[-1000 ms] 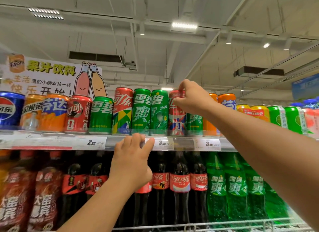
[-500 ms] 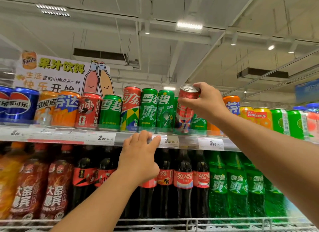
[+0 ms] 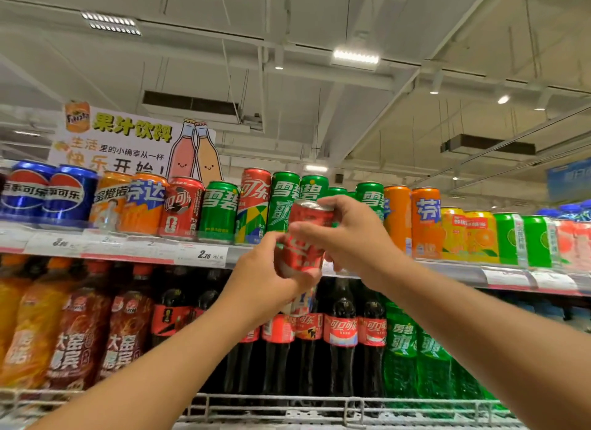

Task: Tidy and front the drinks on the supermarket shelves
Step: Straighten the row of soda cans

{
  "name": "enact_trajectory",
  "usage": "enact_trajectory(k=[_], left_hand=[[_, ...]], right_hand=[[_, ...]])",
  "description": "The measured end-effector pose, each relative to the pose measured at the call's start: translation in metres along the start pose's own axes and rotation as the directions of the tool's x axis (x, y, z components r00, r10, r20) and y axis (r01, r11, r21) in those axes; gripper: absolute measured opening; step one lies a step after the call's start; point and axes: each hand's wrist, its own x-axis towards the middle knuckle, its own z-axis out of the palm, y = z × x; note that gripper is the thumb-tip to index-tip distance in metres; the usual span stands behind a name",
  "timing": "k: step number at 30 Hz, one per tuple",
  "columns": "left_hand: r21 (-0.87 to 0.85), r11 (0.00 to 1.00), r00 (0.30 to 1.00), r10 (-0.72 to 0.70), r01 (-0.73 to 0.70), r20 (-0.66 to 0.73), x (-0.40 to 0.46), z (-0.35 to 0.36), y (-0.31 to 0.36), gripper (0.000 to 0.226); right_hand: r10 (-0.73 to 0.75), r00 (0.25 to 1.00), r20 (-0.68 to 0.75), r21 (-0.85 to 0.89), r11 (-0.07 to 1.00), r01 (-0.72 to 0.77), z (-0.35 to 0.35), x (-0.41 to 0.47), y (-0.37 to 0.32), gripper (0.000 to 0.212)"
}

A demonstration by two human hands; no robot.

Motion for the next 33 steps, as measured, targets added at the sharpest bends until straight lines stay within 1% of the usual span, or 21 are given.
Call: enact_trajectory(k=[1,2,4,6,9,11,13,14,15,16,18,19,20,22,23,24,26,28,31,33], left_hand=[[0.002,1.000,1.000,-0.018,0.018,0.011,-0.002,-0.002,-0.004,0.048],[0.009,0.999,0.999,-0.038,0.038,0.038,-0.004,-0.005,-0.008,0.047],[0.040,0.997,0.994,-0.068,0.064,0.091,-0.005,-0.009,-0.016,0.042],[0.077,0.995,0.993,-0.070,0.063,0.095,-0.004,-0.014,-0.023,0.042],[0.181,0.983,0.999,-0.021,0.015,0.033,0.002,-0.022,-0.030,0.040],[0.249,0.968,0.999,0.039,-0.031,-0.026,0.008,-0.031,-0.034,0.039],[0.203,0.979,0.996,0.051,-0.035,-0.077,0.011,-0.039,-0.041,0.039],[0.171,0.985,0.994,0.041,-0.023,-0.101,0.011,-0.042,-0.045,0.038],[0.147,0.989,0.993,0.027,-0.010,-0.117,0.011,-0.045,-0.051,0.037],[0.132,0.991,0.993,0.015,0.001,-0.119,0.010,-0.047,-0.056,0.036],[0.114,0.993,0.995,0.009,0.003,-0.097,0.008,-0.049,-0.065,0.038],[0.107,0.994,0.996,0.010,-0.001,-0.088,0.008,-0.049,-0.067,0.040],[0.095,0.995,0.996,0.008,0.001,-0.085,0.008,-0.050,-0.069,0.042],[0.062,0.998,0.997,-0.013,0.018,-0.082,0.011,-0.051,-0.071,0.045],[0.052,0.998,0.997,-0.021,0.025,-0.070,0.012,-0.052,-0.071,0.046],[0.047,0.998,0.998,-0.026,0.029,-0.058,0.013,-0.052,-0.071,0.046],[0.038,0.999,0.998,-0.032,0.034,-0.052,0.012,-0.052,-0.071,0.046],[0.027,0.999,0.997,-0.035,0.036,-0.067,0.012,-0.051,-0.071,0.045],[0.025,0.999,0.996,-0.037,0.039,-0.078,0.013,-0.049,-0.070,0.042],[0.024,0.999,0.997,-0.032,0.034,-0.070,0.013,-0.050,-0.071,0.040]], right_hand=[[0.020,1.000,0.001,0.006,1.000,-0.020,0.006,-0.003,0.002,0.052],[0.037,0.999,0.007,0.016,0.999,-0.037,0.011,-0.005,0.005,0.050],[0.055,0.998,0.021,0.027,0.998,-0.056,0.022,-0.007,0.008,0.039],[0.060,0.998,0.028,0.036,0.997,-0.061,0.030,-0.005,0.010,0.037],[0.060,0.997,0.052,0.053,0.997,-0.063,0.038,0.002,0.007,0.037],[0.054,0.991,0.122,0.067,0.996,-0.063,0.041,0.010,0.001,0.038],[0.050,0.977,0.206,0.078,0.995,-0.067,0.042,0.024,-0.006,0.040],[0.053,0.974,0.220,0.061,0.996,-0.068,0.041,0.033,-0.010,0.048],[0.061,0.979,0.193,0.023,0.997,-0.067,0.040,0.043,-0.012,0.059],[0.055,0.990,0.128,-0.036,0.998,-0.051,0.039,0.054,-0.013,0.063],[-0.031,0.999,-0.036,-0.215,0.976,0.023,0.035,0.076,-0.010,0.055],[-0.077,0.994,-0.077,-0.316,0.947,0.049,0.033,0.087,-0.010,0.055],[-0.100,0.992,-0.079,-0.408,0.911,0.059,0.033,0.096,-0.008,0.058],[-0.085,0.996,-0.028,-0.592,0.804,0.052,0.035,0.114,-0.004,0.064],[-0.069,0.998,-0.001,-0.668,0.743,0.051,0.038,0.121,-0.002,0.060],[-0.055,0.998,0.025,-0.720,0.692,0.056,0.040,0.126,0.000,0.052],[-0.029,0.997,0.065,-0.760,0.646,0.068,0.045,0.131,0.002,0.036],[-0.019,0.998,0.060,-0.737,0.673,0.057,0.047,0.134,0.004,0.033],[-0.052,0.999,0.001,-0.645,0.763,0.040,0.048,0.132,0.003,0.042],[-0.082,0.996,-0.022,-0.593,0.804,0.054,0.047,0.129,0.003,0.045]])
